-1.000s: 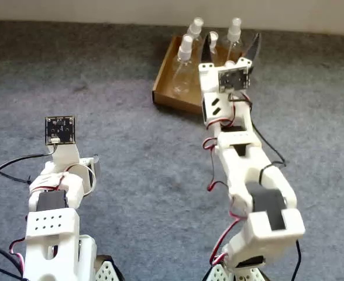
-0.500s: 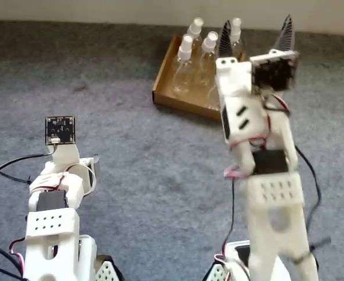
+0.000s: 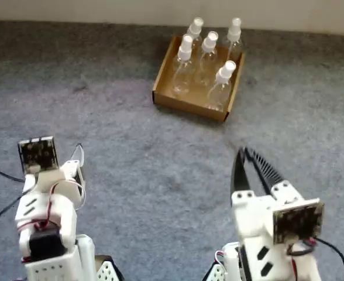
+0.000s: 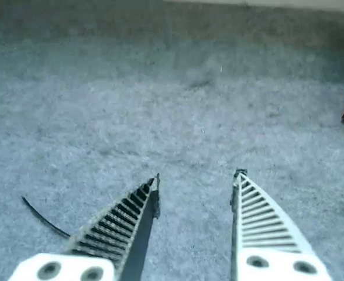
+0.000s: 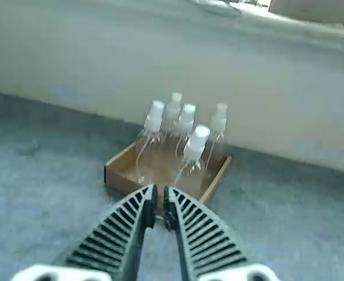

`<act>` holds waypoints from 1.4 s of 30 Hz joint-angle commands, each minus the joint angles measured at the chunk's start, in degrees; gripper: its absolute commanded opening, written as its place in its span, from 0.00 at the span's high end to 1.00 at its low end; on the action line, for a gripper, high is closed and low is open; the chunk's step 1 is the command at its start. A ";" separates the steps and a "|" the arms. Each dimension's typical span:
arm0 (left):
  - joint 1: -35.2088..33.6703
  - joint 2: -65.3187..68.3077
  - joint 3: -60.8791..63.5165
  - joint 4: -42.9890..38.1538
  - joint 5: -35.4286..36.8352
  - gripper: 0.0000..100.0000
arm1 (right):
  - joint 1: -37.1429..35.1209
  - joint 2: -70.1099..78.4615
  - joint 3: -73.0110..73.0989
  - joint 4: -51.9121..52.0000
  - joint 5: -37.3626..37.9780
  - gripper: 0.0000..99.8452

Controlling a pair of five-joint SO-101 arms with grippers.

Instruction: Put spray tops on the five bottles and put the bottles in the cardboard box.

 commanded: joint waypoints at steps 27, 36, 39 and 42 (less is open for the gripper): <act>2.77 -6.02 17.45 12.31 -0.35 0.81 | 25.01 -1.63 52.53 -24.04 -0.09 0.99; 2.86 -6.02 17.45 21.01 -0.35 0.81 | 23.96 -1.63 52.53 -7.60 -0.09 0.99; 2.86 -6.02 17.45 21.01 -0.35 0.81 | 23.96 -1.63 52.53 -1.10 -0.09 0.99; 2.86 -6.02 17.45 21.01 -0.35 0.81 | 23.87 -1.63 52.44 -0.31 -0.09 0.99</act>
